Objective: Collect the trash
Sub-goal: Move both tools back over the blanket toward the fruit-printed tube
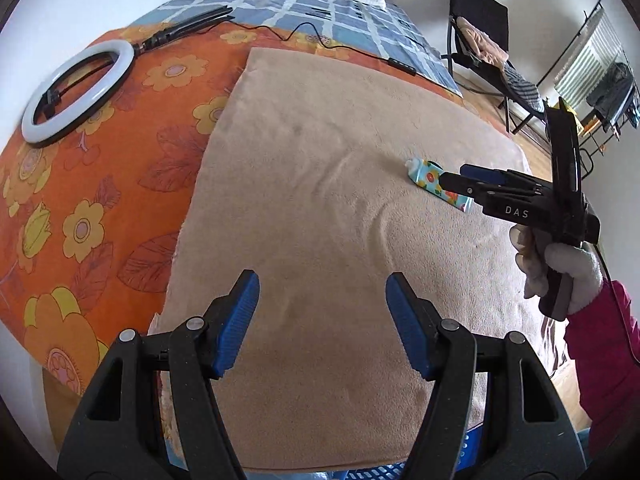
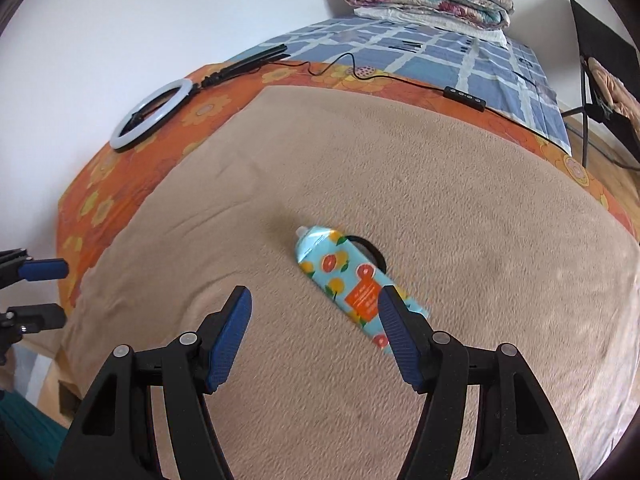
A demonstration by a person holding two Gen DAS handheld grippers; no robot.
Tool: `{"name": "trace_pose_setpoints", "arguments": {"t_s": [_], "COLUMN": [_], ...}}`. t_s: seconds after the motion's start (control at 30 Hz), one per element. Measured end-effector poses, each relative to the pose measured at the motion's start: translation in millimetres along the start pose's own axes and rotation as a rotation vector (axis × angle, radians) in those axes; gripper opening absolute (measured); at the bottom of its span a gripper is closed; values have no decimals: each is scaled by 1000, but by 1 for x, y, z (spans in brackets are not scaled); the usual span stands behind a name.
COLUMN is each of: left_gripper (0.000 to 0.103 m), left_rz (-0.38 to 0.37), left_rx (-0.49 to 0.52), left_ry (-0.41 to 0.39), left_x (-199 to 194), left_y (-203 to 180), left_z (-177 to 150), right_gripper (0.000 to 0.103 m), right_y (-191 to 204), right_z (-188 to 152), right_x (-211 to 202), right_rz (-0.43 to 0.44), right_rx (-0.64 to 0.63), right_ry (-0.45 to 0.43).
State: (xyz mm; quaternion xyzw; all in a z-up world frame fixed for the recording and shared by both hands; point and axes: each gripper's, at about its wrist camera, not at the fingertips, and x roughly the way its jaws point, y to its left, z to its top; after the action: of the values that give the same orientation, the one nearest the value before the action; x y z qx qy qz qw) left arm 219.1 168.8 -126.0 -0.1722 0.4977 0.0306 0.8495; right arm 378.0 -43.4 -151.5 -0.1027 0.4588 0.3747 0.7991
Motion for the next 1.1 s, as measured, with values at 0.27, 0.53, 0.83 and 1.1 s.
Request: {"name": "trace_pose_setpoints", "arguments": {"t_s": [0.27, 0.53, 0.83, 1.1], "left_gripper": [68, 68, 68, 68], "left_rz": [1, -2, -6, 2], "left_rx": [-29, -4, 8, 20], "left_ry": [13, 23, 25, 35], "left_x": [7, 12, 12, 18], "left_y": [11, 3, -1, -6], "left_z": [0, 0, -2, 1], "right_gripper": [57, 43, 43, 44], "right_y": [-6, -1, 6, 5], "right_z": [14, 3, -5, -16], "right_x": [32, 33, 28, 27], "right_rz": [-7, 86, 54, 23], "right_rx": [-10, -19, -55, -91], "right_ry": [53, 106, 101, 109]}}
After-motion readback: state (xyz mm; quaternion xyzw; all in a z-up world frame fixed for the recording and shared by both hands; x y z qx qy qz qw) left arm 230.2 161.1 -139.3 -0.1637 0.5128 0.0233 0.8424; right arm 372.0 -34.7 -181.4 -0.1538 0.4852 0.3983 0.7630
